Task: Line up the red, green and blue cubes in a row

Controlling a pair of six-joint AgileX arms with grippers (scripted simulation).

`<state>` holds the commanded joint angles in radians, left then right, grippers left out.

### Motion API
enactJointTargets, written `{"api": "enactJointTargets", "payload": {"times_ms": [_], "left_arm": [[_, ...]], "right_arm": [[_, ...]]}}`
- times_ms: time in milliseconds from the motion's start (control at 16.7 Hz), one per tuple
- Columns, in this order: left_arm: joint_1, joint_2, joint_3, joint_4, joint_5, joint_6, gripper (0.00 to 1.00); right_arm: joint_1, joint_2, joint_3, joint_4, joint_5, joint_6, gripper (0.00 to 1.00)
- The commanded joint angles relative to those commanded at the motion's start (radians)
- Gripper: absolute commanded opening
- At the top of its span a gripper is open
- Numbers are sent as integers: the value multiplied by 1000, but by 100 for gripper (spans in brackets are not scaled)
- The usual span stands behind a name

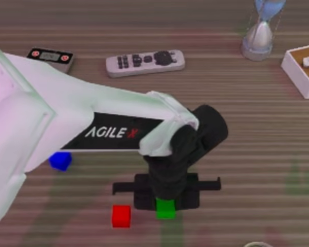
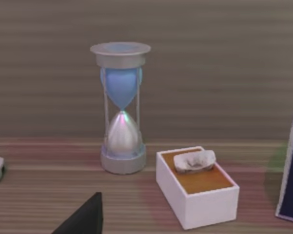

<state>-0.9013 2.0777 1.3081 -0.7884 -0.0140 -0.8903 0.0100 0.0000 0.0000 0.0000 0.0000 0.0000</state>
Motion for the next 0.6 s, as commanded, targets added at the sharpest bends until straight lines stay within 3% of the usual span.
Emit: {"api": "enactJointTargets", "payload": {"times_ms": [420, 600], "left_arm": [[0, 0, 0, 0, 0, 0, 98], [0, 0, 0, 0, 0, 0, 100]], "right_arm": [[0, 0, 0, 0, 0, 0, 100], [0, 0, 0, 0, 0, 0, 100]]}}
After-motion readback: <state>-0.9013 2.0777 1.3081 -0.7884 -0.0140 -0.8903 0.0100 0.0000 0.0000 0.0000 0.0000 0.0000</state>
